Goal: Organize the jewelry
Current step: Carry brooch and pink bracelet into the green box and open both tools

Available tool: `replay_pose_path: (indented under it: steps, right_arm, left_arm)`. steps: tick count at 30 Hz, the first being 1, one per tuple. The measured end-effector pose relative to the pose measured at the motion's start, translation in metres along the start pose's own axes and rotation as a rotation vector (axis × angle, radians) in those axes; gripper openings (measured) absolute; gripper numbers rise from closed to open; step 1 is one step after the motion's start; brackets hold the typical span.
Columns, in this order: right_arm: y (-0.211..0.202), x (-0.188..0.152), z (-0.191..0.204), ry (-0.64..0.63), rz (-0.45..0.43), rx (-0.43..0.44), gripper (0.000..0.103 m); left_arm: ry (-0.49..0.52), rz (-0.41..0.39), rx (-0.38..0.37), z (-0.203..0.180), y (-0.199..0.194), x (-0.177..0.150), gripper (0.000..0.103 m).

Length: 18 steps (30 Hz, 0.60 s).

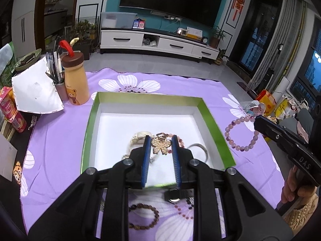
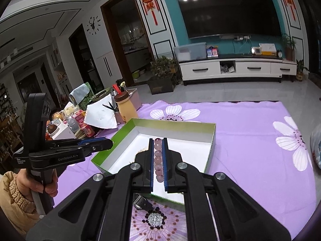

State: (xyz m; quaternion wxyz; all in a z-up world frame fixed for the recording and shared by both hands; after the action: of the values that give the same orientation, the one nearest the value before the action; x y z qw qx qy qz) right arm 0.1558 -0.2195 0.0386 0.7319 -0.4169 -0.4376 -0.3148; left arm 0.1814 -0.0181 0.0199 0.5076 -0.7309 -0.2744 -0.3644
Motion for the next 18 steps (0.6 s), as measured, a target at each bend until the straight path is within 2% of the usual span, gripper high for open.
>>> replay_pose_path:
  steps: [9, 18]
  right_arm:
    - [0.047, -0.009, -0.008, 0.02, 0.082, -0.03, 0.007]
    - [0.084, -0.026, -0.018, 0.03, 0.166, -0.063, 0.007]
  left_arm:
    - [-0.017, 0.069, 0.059, 0.033, 0.042, 0.0, 0.02]
    - [-0.012, 0.125, 0.089, 0.052, 0.067, -0.009, 0.021]
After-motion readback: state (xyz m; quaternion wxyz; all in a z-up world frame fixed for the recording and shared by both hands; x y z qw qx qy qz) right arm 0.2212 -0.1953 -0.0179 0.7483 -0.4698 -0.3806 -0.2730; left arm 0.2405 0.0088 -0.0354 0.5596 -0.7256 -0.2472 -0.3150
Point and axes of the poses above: each gripper's, at about its wrist camera, not at the fingertips, and y roughly the way its jaws point, z to its left, x to its top, the point moved 4 cm from there along y, roughly the way its jaws point, and after that the axes turned 10 degrees about -z, right-handed, at the moved point
